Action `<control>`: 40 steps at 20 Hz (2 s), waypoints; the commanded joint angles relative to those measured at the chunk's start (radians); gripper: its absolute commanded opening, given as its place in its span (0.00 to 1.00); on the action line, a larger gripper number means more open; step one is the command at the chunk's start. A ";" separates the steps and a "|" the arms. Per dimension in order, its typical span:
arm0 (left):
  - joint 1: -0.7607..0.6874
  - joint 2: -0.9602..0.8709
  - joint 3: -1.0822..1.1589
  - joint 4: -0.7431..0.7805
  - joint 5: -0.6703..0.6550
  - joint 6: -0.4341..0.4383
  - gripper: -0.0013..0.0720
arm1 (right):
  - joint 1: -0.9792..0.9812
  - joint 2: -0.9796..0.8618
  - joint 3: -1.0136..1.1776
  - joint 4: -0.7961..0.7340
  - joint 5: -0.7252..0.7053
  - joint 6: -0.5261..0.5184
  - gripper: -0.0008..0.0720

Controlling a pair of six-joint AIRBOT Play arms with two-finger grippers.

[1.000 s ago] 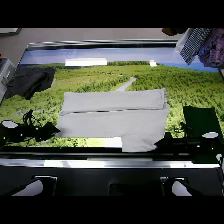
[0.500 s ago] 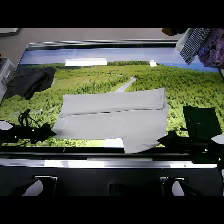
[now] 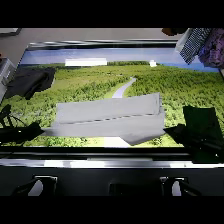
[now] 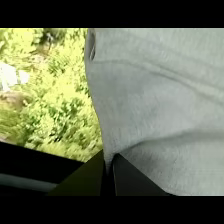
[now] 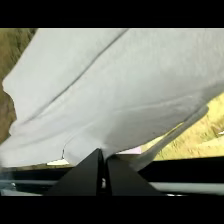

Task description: Fold the clothes and pants, and hang the long-sleeved shirts on hangers.

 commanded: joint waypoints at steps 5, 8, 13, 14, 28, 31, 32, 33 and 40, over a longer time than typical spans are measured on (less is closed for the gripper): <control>-0.080 -0.234 0.109 -0.063 0.282 0.013 0.04 | 0.171 -0.480 0.179 0.171 -0.302 -0.211 0.06; -0.129 -0.370 0.193 -0.063 0.357 0.020 0.04 | 0.282 -0.663 0.321 0.063 -0.438 -0.122 0.06; -0.151 -0.573 0.409 -0.062 0.351 0.024 0.04 | 0.317 -0.826 0.502 0.011 -0.484 -0.052 0.06; -0.152 -0.603 0.446 -0.059 0.341 0.024 0.04 | 0.317 -0.837 0.519 0.002 -0.502 -0.035 0.06; -0.188 -0.715 0.576 -0.064 0.263 0.008 0.49 | 0.207 -0.875 0.619 -0.132 -0.294 0.003 0.78; -0.187 -0.641 0.607 -0.014 0.234 0.009 0.85 | 0.095 -0.900 0.639 -0.138 -0.235 -0.003 0.89; -0.187 -0.620 0.612 0.000 0.220 0.009 0.85 | 0.068 -0.924 0.639 -0.132 -0.208 -0.023 0.94; -0.187 -0.602 0.612 0.012 0.212 0.009 0.85 | 0.053 -0.951 0.639 -0.124 -0.175 -0.056 0.94; -0.192 -0.573 0.611 0.016 0.146 0.012 0.85 | 0.069 -1.085 0.639 -0.040 -0.125 -0.213 0.95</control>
